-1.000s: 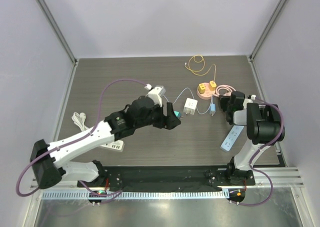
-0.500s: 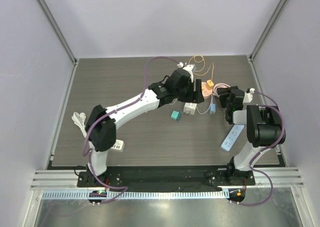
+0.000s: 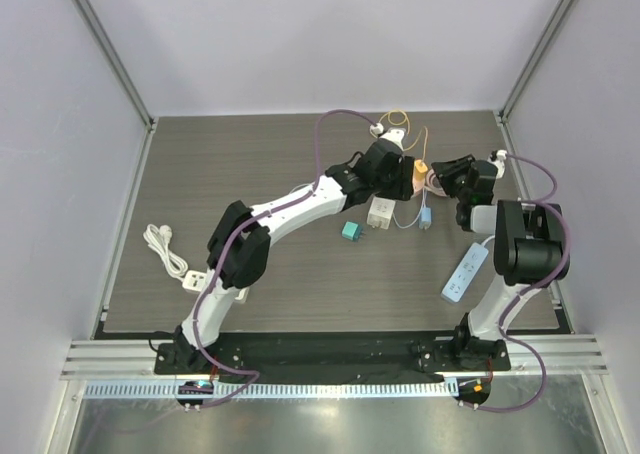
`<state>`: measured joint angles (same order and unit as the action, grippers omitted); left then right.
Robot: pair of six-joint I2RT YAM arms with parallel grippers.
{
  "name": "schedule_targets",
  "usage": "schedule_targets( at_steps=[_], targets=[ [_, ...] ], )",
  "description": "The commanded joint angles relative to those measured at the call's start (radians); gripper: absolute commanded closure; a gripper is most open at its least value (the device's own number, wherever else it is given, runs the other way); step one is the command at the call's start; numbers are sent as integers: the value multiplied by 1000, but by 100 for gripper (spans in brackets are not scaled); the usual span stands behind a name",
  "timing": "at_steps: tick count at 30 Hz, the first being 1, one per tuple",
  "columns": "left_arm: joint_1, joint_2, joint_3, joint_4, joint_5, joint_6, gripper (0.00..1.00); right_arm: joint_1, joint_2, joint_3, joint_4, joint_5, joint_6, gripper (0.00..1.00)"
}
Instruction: Pull the plug off the socket
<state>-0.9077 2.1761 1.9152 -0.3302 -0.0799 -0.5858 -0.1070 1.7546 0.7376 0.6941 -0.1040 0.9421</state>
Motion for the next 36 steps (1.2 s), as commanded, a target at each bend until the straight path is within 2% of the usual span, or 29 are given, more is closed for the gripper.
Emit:
schedule_targets(
  at_steps=[1,3,11,14,20,25,31,36],
  targets=[
    [-2,40,96,39,-44,30,41,-11,77,92,21,-123,-64,65],
    [-2,48,100,51,-46,21,41,-16,123,167,-40,-137,-91,74],
    [-2,59,97,80,-47,10,40,-22,184,256,-177,-138,-129,76],
    [-2,38,42,129,-49,-5,39,-22,192,266,-218,-131,-129,76],
    [-2,8,-10,126,-40,-16,39,23,184,282,-266,-125,-160,78],
    [-2,-38,-64,112,-44,14,37,43,122,229,-298,-66,-146,78],
    [-2,-21,-1,-19,-67,49,34,52,82,166,-317,-40,-124,78],
    [-2,-21,15,-41,-77,49,33,76,59,115,-297,-53,-100,79]
  ],
)
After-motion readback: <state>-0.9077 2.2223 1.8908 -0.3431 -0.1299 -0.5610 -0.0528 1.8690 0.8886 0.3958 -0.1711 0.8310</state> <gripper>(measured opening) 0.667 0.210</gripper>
